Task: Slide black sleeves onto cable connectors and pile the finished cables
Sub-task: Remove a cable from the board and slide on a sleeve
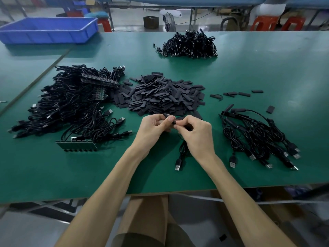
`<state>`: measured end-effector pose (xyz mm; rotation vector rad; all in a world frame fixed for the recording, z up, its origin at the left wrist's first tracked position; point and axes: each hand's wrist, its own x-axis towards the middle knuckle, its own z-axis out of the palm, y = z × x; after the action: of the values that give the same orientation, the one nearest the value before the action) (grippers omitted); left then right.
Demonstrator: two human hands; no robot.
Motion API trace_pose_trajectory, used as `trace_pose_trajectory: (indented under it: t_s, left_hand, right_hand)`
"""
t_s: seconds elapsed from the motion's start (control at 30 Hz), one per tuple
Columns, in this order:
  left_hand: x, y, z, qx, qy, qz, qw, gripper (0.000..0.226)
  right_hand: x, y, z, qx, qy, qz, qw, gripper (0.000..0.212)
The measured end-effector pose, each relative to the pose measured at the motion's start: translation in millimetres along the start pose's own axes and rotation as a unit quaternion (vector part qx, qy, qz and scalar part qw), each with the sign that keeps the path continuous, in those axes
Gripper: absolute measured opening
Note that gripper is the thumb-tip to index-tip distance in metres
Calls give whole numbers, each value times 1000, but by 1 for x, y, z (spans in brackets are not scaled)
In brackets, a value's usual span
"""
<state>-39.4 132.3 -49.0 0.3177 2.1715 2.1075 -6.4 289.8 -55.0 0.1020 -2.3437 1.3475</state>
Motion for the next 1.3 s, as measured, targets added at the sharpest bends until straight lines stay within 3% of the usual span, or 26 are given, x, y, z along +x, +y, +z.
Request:
trace_pose_trajectory:
  t_s: [0.33, 1.3]
  left_hand:
    - [-1, -3, -1, -33, 1, 5, 999, 20]
    - [-1, 0, 0, -12, 6, 24, 1000, 22]
  right_hand:
    - [3, -3, -4, 84, -4, 45, 995, 15]
    - [7, 0, 3, 50, -7, 22, 998, 17]
